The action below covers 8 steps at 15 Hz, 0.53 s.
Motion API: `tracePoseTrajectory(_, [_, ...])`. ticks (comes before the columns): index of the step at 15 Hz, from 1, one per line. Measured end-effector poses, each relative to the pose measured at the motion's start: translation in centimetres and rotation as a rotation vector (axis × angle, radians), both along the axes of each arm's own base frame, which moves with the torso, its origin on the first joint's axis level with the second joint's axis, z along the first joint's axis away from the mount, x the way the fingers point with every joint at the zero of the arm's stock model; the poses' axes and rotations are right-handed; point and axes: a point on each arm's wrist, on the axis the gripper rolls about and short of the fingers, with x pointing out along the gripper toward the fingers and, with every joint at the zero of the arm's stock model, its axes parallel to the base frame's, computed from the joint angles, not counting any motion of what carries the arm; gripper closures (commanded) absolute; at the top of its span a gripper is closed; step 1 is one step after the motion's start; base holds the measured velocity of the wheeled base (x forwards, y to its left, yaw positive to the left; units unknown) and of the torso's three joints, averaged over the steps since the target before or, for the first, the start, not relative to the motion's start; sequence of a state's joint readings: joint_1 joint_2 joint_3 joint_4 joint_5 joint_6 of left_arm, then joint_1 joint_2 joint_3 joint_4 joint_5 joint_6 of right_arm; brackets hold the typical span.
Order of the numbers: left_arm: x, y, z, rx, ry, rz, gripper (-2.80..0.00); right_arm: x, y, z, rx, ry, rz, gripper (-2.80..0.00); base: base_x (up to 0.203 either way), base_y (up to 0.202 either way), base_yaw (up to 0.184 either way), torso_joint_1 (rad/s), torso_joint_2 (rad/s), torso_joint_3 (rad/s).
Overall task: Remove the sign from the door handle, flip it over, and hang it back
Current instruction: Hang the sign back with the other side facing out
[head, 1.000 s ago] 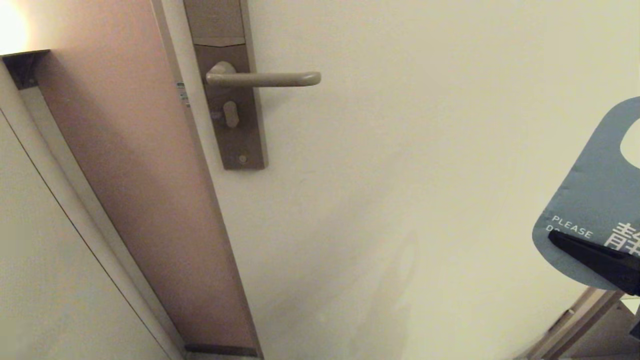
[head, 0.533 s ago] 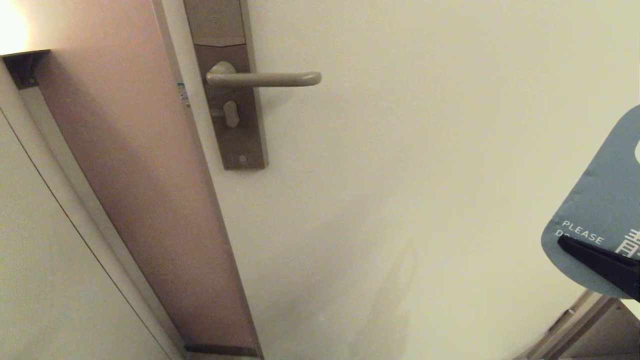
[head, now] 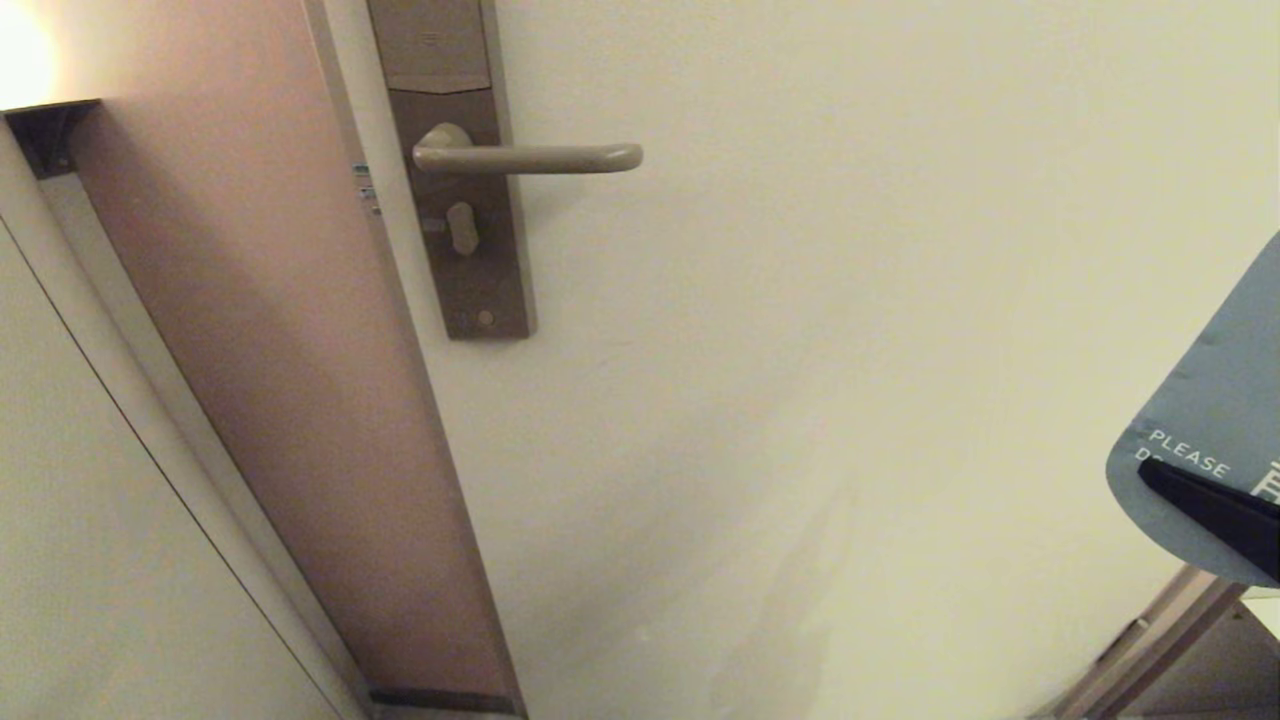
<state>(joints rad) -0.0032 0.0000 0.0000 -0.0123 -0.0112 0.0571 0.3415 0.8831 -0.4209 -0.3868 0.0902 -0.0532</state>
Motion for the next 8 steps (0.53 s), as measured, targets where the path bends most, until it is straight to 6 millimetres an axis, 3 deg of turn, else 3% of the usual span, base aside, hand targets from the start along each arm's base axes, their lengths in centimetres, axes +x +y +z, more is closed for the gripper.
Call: tracePoseTrajectory(8, [0.0, 0.0, 0.0, -0.045, 0.001, 0.0, 0.0, 2.3, 0.7, 0.5, -0.029, 0.04, -0.064, 0.0, 0.0, 0.0, 0.0, 0.0, 0.0, 0.0])
